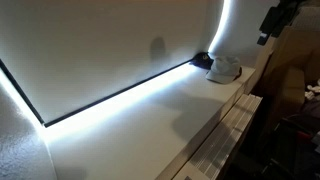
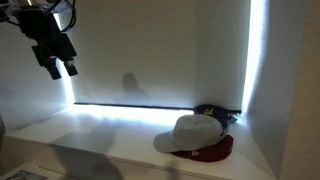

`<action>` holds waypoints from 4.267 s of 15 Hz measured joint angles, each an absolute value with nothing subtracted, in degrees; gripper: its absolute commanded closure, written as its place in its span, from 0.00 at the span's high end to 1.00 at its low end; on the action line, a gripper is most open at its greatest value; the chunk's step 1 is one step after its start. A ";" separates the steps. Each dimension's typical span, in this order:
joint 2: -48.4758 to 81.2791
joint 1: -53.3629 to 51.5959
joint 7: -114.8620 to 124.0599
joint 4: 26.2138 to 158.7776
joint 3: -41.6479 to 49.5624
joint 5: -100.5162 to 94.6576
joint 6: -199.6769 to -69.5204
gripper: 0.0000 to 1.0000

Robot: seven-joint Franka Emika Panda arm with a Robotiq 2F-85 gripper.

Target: Move the light grey cap to the left side of the windowsill

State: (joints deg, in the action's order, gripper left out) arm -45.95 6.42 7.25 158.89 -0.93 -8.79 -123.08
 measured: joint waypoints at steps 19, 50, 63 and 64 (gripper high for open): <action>-57.21 1.76 43.30 158.66 -18.84 5.50 -121.15 1.00; -40.85 15.12 85.56 135.96 -10.98 -9.88 -115.37 1.00; -30.54 16.61 97.05 137.51 -5.83 -11.32 -116.04 1.00; -28.81 17.05 100.51 136.68 -5.75 -12.08 -117.11 1.00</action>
State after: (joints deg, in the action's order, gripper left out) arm -28.81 17.05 100.51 136.68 -5.75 -12.08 -117.11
